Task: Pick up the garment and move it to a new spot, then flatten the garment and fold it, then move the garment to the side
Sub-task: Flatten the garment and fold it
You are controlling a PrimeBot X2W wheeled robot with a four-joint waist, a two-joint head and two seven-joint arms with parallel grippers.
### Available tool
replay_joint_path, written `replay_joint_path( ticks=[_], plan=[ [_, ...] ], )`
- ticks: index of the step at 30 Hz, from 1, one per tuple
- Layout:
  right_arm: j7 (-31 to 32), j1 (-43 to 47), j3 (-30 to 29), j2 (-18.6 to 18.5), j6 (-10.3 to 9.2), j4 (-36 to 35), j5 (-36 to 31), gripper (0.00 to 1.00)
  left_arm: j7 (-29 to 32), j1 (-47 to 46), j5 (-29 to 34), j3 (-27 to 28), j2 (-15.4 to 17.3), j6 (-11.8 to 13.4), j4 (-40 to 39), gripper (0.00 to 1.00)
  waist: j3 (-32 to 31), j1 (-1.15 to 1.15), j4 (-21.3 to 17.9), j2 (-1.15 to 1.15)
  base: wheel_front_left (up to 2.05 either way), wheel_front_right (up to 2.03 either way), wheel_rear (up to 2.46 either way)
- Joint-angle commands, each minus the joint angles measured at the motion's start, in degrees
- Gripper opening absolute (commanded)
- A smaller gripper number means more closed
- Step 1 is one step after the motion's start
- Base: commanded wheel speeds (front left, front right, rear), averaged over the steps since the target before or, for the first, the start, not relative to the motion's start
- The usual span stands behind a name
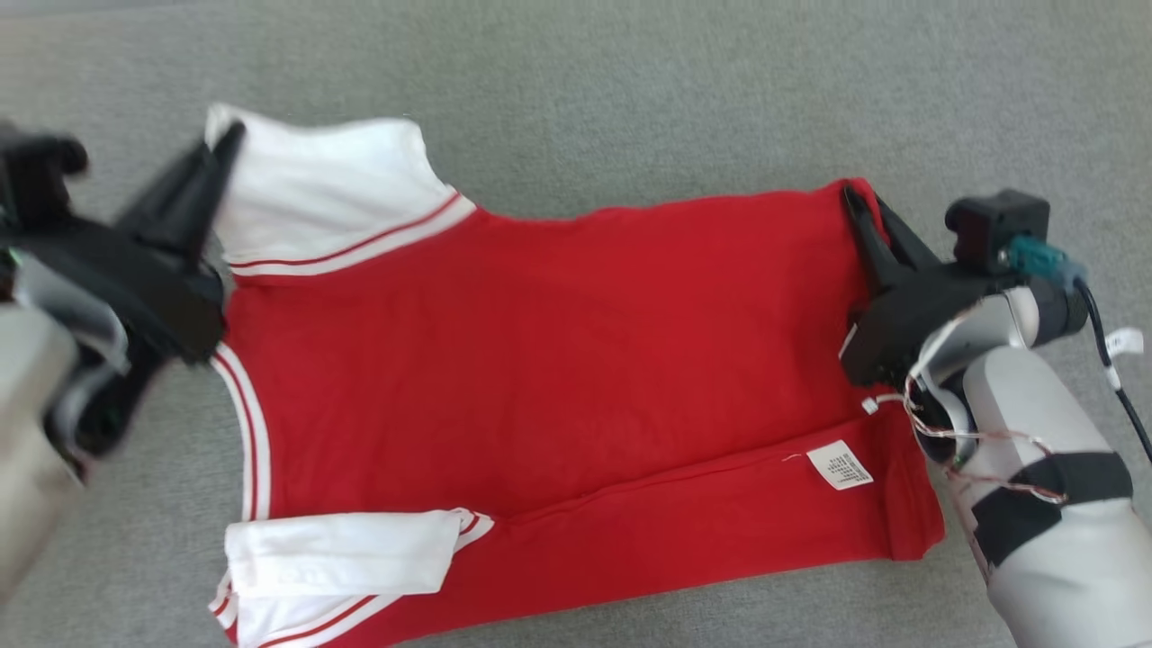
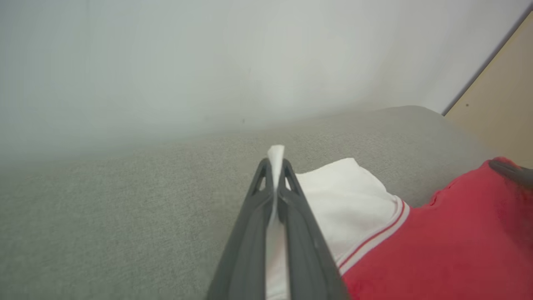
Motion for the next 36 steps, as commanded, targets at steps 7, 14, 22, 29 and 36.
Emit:
replay_joint_path(
  ticks=[7,14,22,29,36],
  plan=[
    [-3.5,7.2,-2.3,-1.8,-0.13,-3.9,-0.2,0.0,-0.5,14.3,4.4,8.0,-1.3,4.9,-12.3,0.0,-2.8,0.0,2.6,0.0,0.0,0.0,0.0],
    [-6.0,14.5,-4.3,-2.3,-0.13,-8.6,-0.3,0.0,-0.5,28.7,10.9,16.6,-4.7,7.1,-19.9,0.0,-4.4,0.0,3.4,0.0,0.0,0.0,0.0],
    [-7.7,21.5,-7.6,-1.6,-0.13,-12.6,0.6,0.0,-0.5,39.3,15.3,21.5,-8.4,6.9,-23.2,0.0,-5.4,0.0,4.2,0.0,0.0,0.0,0.0],
    [-9.2,26.9,-9.8,-0.7,-0.13,-16.2,0.8,0.0,-0.5,47.6,16.6,27.5,-12.2,6.4,-23.8,0.0,-5.8,0.0,4.7,0.0,0.0,0.0,0.0],
    [-9.4,30.2,-11.1,-0.2,-0.14,-18.0,1.6,1.0,-0.5,51.6,19.9,30.7,-15.6,4.8,-21.7,1.0,-6.9,0.0,5.5,0.0,0.0,0.0,0.0]
  ],
)
